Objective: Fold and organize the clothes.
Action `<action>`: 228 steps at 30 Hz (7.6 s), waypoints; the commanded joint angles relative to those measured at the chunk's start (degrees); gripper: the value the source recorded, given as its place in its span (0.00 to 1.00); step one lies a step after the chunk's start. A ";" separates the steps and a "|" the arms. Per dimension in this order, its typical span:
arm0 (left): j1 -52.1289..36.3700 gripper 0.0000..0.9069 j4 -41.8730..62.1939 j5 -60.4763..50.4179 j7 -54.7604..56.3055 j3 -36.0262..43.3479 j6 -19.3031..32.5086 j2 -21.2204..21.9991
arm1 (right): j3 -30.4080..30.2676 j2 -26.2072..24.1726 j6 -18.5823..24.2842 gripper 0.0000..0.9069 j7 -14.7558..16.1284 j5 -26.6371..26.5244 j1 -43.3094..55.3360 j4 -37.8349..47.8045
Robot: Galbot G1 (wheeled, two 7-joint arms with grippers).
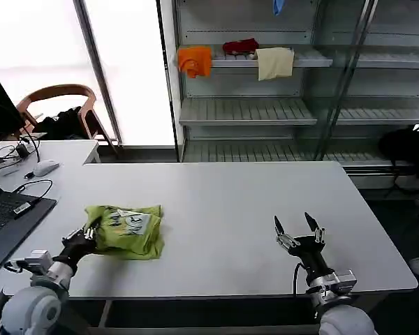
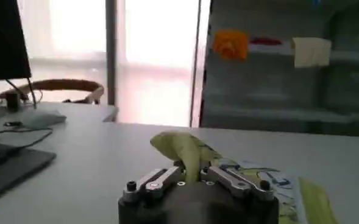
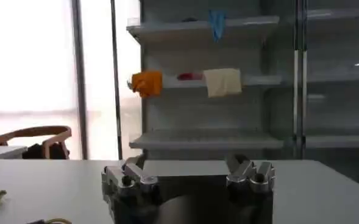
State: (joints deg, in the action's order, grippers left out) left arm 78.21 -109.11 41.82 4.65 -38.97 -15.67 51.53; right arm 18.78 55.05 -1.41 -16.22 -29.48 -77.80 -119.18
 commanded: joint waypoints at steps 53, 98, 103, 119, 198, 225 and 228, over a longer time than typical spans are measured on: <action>-30.37 1.00 -3.76 -32.67 21.99 43.16 -13.22 10.53 | -2.45 2.72 -3.52 1.00 0.15 0.73 4.93 0.85; -1.29 1.00 -15.68 -23.87 6.83 13.23 -9.43 6.32 | -29.39 25.78 -27.07 0.72 4.45 -9.43 39.30 33.80; -1.61 1.00 -14.89 -23.89 6.75 13.43 -9.35 6.57 | -29.35 25.99 -25.27 0.51 4.45 -8.05 38.81 34.55; -0.63 1.00 -15.71 -23.95 6.82 13.18 -9.29 6.74 | -28.05 20.93 -20.45 0.00 1.51 -5.85 37.11 27.14; 4.97 1.00 -17.90 -26.17 6.95 17.10 -1.49 9.87 | -27.14 19.25 -8.84 1.00 -10.89 -6.27 33.68 23.20; 8.21 1.00 -23.55 -18.50 6.60 17.36 -11.59 3.95 | -28.97 15.71 -22.35 1.00 -25.42 -15.89 33.88 12.71; 8.63 1.00 -25.23 -16.34 6.74 17.44 -14.06 2.48 | -29.12 16.25 -23.98 1.00 -26.74 -17.25 34.87 14.13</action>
State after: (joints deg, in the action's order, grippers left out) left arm 85.82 -130.65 19.23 11.17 -21.65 -23.00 58.13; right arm -9.81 71.14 -14.18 -34.08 -37.14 -44.72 -102.39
